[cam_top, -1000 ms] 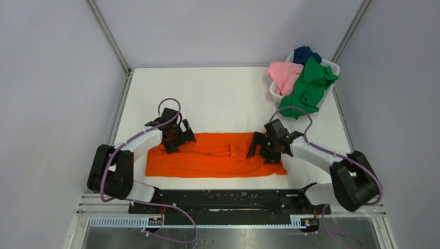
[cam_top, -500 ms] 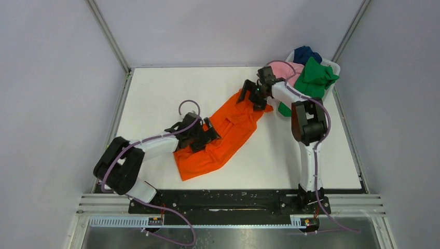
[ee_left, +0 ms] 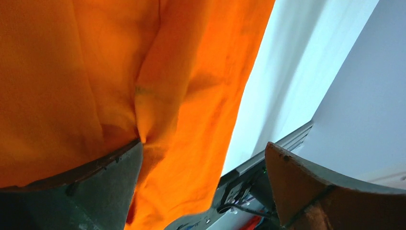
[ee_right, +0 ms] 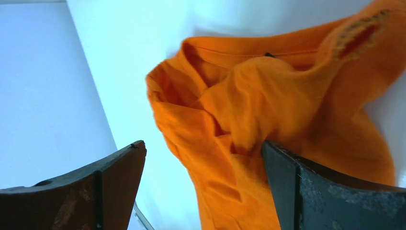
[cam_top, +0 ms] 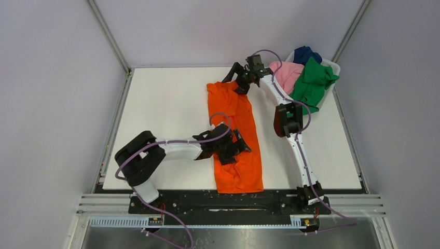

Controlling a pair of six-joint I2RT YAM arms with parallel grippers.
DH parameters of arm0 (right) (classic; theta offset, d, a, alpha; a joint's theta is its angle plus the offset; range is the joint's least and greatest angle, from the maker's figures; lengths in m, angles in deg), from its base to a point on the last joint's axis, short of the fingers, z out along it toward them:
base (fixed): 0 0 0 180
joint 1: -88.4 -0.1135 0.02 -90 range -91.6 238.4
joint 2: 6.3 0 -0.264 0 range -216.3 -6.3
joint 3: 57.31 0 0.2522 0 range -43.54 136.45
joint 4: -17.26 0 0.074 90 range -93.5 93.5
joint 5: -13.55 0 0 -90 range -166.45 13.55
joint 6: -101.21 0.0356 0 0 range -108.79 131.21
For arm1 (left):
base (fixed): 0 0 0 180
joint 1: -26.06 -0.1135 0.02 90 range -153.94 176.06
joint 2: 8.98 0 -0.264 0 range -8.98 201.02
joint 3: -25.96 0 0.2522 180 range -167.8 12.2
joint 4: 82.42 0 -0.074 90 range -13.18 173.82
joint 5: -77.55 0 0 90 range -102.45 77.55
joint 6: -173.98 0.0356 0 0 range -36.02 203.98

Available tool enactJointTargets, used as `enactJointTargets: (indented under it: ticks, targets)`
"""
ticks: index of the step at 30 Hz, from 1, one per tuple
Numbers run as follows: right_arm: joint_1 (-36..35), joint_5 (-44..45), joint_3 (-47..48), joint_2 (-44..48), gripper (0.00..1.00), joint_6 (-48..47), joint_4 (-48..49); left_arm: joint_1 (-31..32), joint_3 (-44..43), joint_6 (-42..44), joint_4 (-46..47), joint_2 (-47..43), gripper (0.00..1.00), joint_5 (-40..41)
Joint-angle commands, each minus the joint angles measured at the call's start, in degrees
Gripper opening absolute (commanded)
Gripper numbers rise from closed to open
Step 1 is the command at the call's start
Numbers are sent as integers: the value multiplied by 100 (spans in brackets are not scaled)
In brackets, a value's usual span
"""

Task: Fold and stack the t-shirts
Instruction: Rotate the tshirt 90 degrees

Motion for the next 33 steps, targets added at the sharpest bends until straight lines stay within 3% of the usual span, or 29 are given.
enactJointTargets:
  ticks: [1,6,11,14,21,25,28,33]
  targets:
    - [-134,52,724,372,100,332,523,290,-44,-59,-810,-817,99,787]
    - [-138,449,116,1701,100,-332,212,415,-184,695,-1474,-1924,99,1541]
    - [-143,986,-905,3223,100,-1413,-1220,406,-186,1316,-2622,-2743,99,1698]
    - [-216,1357,-2654,4503,100,-1755,-1542,416,155,1572,-2995,-3199,99,1451]
    - [-488,2157,-8280,8351,99,-1335,-286,608,1181,1488,-2985,-3780,99,676]
    - [-819,2045,-9935,9533,99,-1018,-349,1069,1448,1407,-2482,-3556,95,463]
    - [-1036,1686,-10915,10265,98,-740,-351,1299,1499,1306,-2416,-3238,80,403]
    - [-1317,1085,-12181,11195,92,-191,-222,1913,1557,1029,-2331,-2852,65,734]
